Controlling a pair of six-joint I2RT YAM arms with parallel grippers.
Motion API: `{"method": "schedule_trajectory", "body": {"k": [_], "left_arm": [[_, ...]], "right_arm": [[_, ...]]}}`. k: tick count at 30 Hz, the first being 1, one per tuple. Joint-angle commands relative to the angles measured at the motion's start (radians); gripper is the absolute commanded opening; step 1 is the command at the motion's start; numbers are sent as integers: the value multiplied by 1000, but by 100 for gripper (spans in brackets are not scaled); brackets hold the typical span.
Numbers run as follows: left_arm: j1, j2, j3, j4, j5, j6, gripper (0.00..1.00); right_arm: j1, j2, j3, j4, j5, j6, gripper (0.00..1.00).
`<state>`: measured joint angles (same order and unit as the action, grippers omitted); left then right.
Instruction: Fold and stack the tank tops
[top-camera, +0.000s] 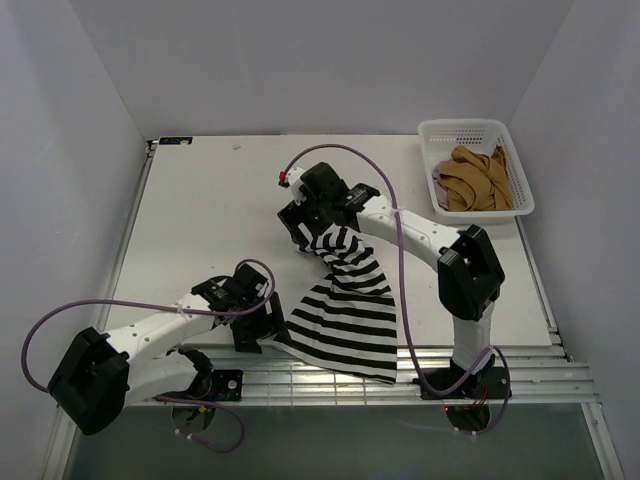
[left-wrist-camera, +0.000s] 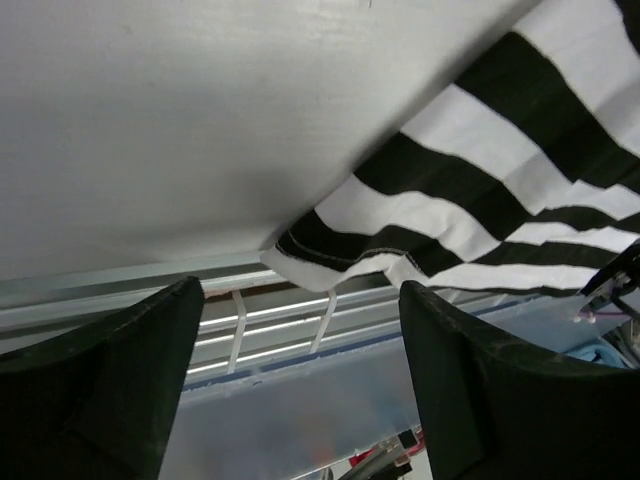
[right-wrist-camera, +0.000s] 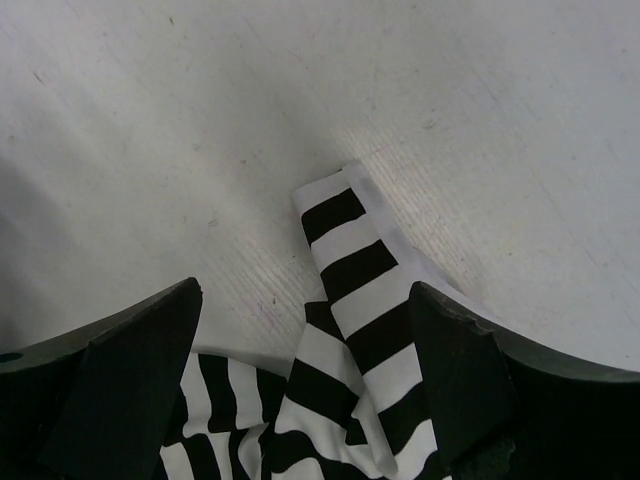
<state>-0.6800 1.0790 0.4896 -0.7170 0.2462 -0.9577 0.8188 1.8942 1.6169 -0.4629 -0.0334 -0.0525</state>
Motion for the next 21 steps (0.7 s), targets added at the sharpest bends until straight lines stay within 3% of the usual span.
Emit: {"method": "schedule_trajectory", "body": {"k": [1,9,12,13,14,17,18,21], "left_arm": [[-7,24,21,82,-56,-32,88],[-35,140,15,186,-15,-18,67],[-39,177,15,183,-15,0,48],[-39,180,21,176,-19,2,38],[-39,171,27,169,-25,1,21],[-39,119,70,128,-89,-18,0],[-39,105,82,114,-110,-29,0],[-39,67,130,82,-169,-33,0]], "right_arm": [[5,86,92,-85,-22,-35,90],[20,265,176,-112,154,-44,91],[20,295,170,-83,181,-44,99],[20,301,172,-82,179,-37,92],[20,307,170,-73,173,-37,76],[20,316,143,-45,144,-40,69],[19,322,138,-33,147,-41,65],[19,321,144,-28,150,-43,33]]}}
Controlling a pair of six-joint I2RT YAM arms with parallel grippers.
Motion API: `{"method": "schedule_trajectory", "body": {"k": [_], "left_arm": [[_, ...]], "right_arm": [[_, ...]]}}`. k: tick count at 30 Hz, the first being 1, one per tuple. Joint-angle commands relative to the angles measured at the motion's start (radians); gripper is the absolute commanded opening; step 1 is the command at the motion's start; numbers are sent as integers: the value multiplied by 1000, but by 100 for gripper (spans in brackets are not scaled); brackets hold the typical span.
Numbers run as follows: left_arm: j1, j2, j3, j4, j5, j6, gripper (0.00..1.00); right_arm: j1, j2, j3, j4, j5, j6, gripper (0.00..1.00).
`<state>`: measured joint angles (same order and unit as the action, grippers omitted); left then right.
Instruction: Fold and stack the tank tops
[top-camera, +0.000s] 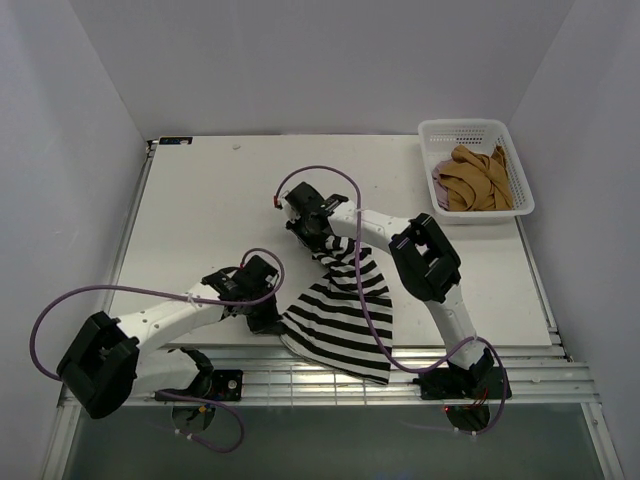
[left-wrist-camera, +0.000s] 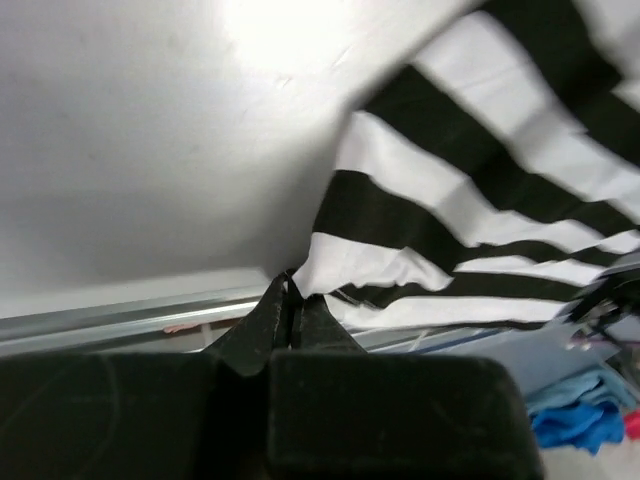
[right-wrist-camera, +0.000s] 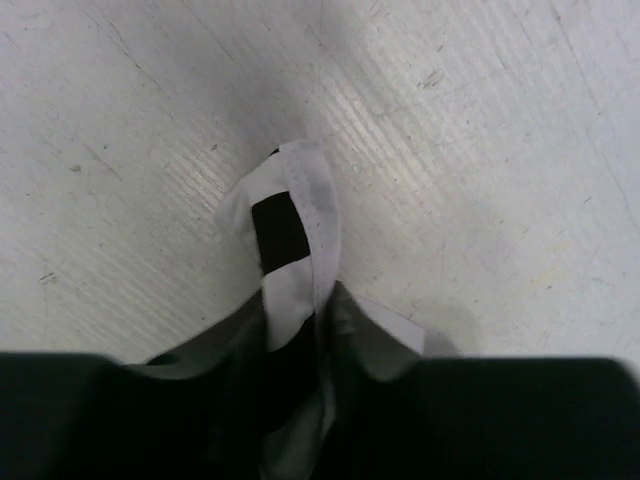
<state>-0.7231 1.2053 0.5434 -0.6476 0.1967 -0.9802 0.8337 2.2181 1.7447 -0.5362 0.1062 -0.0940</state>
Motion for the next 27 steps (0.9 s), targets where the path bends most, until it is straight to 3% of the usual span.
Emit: {"method": "schedule_trajectory", "body": {"k": [1,2,5,10,16,21,27], "left_arm": [[4,-65,90,-6,-138,-17,0],[4,-72,113,-17,-173,-18,0],[4,-102,180,-73,-255,-26,0],[4,-174,346,-213,-498,-44,0],[5,-274,571,-267,-725,-23,0],[5,-375,745,-279,-836,52,0],[5,-487,905,-251,-850,141,0]], "right_arm": [[1,-11,22,48,18,0,25],[-5,-40,29,48,30,22,14],[-45,-127,35,65,46,60,10],[-159,-435,-40,102,66,178,8],[-320,-845,-260,185,47,217,8],[-352,-1127,-316,185,185,185,8],[-354,-1362,-306,177,288,204,8]]}}
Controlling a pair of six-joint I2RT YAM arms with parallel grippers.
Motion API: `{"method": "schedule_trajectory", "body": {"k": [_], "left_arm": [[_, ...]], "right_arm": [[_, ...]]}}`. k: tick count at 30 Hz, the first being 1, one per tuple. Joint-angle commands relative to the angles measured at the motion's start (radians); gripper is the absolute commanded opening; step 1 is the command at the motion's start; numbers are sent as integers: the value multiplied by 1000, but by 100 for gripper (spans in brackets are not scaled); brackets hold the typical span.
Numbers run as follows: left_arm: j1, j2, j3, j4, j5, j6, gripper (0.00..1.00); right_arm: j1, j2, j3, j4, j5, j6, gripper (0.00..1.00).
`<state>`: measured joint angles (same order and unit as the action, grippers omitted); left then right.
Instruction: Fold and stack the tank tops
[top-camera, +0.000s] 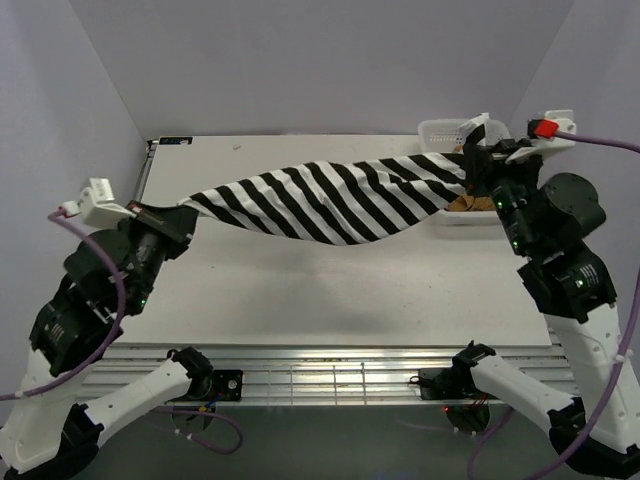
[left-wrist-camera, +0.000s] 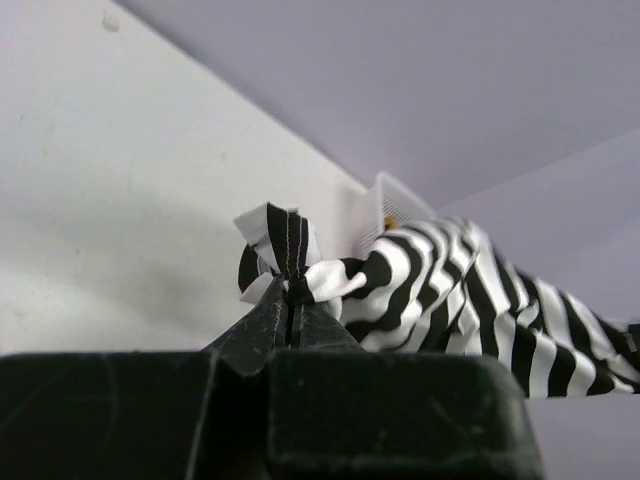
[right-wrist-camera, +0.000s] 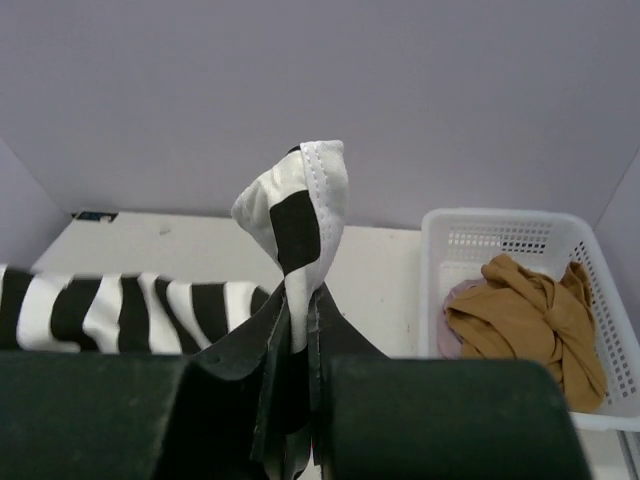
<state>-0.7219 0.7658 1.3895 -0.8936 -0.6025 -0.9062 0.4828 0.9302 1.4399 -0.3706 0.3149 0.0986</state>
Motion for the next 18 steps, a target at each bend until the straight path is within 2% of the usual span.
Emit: {"method": "schedule_trajectory", "body": {"k": [1,6,10,16,18], "left_arm": [[4,-83,65,28,-39,81,0],[4,-152,46,120,6,147,0],[6,-93,10,125,-41,141,0],[18,176,-97,61,-206,4,0],[106,290,-148,115,-93,22,0]], "right_arm": [[-3,-96,8,6,76,13,8],[-3,-178,13,-22,93,13,8],[-1,-166,-42,-34,93,26,8],[-3,-32,-238,-31,73,105,8],[-9,91,-291,-28,50,142,8]]}}
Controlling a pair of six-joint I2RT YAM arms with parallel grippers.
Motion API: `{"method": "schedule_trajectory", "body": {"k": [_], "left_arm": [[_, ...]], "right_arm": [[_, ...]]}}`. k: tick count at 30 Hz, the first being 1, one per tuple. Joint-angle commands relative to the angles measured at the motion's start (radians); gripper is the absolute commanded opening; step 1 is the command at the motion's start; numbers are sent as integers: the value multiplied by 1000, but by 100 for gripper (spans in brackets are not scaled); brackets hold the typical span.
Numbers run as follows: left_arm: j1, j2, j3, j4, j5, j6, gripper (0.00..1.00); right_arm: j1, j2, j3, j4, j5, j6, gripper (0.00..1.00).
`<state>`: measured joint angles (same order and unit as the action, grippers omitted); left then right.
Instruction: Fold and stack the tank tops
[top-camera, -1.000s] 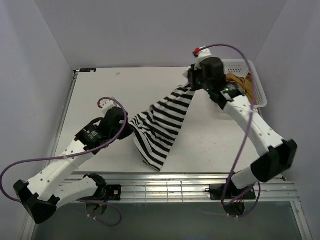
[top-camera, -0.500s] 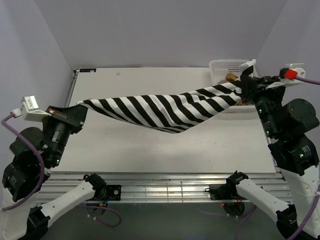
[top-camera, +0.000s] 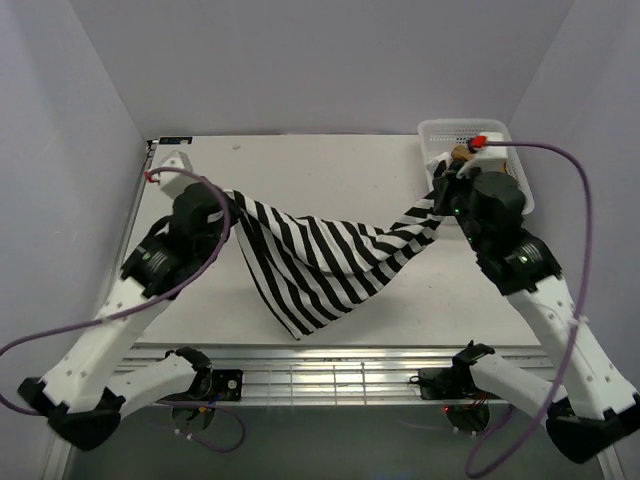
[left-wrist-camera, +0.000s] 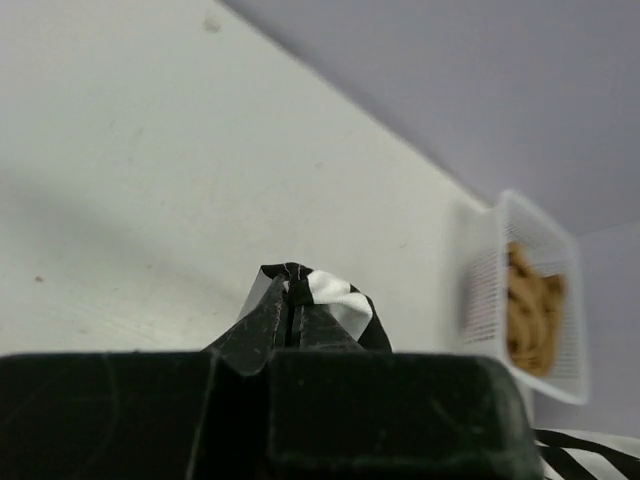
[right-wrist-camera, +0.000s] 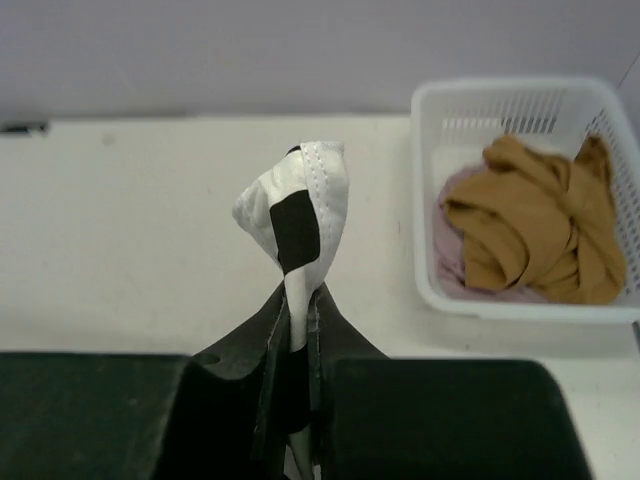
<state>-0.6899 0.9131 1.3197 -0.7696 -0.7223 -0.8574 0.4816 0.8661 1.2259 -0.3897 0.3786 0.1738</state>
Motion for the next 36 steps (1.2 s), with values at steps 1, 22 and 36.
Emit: {"method": "schedule_trajectory", "body": {"k": [1,22,36], "left_arm": [[266,183,-112,106,149,38,0],[532,410,-352,148,836,117,98],[132,219,-738,150,840,-232,98]], "right_arm": [[-18,206,-104,-2,-35,73,8],[-133,469,-132,-3,-300,76,90],[-187,249,-430,28,-231,156,90]]}}
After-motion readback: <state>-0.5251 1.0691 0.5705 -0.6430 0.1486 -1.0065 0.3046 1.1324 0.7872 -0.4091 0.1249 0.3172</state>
